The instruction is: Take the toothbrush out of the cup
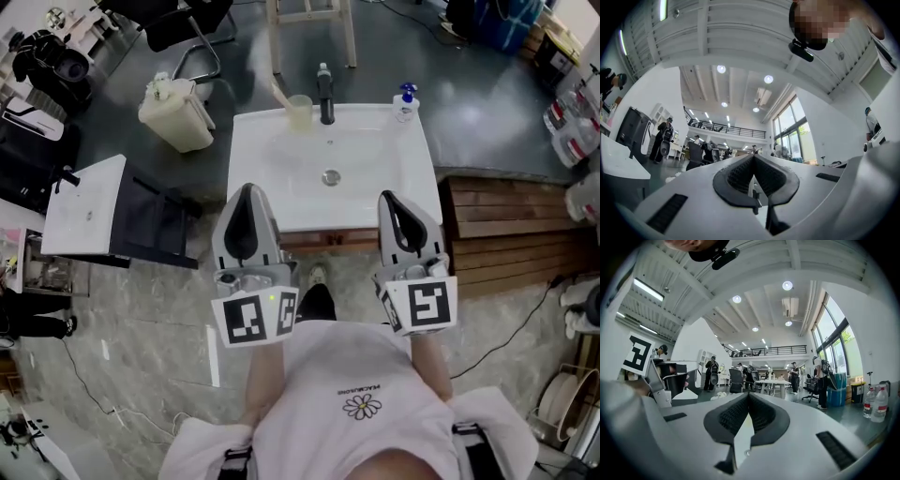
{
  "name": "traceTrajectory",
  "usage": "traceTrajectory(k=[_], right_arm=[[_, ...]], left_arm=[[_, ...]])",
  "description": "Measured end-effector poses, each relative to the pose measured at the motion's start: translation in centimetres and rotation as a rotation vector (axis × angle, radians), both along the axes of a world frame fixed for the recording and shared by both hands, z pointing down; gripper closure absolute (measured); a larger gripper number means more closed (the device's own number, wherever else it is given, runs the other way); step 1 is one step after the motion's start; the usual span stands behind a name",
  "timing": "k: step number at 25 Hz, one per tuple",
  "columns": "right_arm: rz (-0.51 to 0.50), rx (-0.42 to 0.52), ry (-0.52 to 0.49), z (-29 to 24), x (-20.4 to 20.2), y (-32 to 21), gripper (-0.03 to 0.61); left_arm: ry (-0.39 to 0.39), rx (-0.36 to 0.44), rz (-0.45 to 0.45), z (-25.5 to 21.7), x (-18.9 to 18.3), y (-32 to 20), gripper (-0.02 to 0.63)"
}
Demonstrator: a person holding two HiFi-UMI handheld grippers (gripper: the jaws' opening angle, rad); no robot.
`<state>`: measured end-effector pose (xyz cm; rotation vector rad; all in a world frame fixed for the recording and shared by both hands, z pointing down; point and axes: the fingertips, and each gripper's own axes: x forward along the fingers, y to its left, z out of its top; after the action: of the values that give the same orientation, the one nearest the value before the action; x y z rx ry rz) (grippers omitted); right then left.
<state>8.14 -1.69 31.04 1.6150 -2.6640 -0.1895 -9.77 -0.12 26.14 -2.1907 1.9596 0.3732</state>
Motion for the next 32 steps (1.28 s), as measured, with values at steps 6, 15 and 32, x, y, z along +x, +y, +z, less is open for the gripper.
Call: traceTrajectory(k=[6, 15, 32], right_arm=[[0.026, 0.054, 0.01, -3.2, -5.1, -9.9, 0.566], [0.084, -0.003, 0.045, -2.3, -7.7, -18.1, 0.566], [0.053, 0.005, 0.023, -1.5, -7.6, -22.9, 0.566]], left_arm=[[-0.011, 0.024, 0.032, -2.3, -4.0, -10.1, 0.598], [-0.006, 0.01, 0.022, -1.6, -8.3, -19.4, 0.598], [-0.052, -0.006, -0.006, -1.5, -6.9, -23.1, 0.598]])
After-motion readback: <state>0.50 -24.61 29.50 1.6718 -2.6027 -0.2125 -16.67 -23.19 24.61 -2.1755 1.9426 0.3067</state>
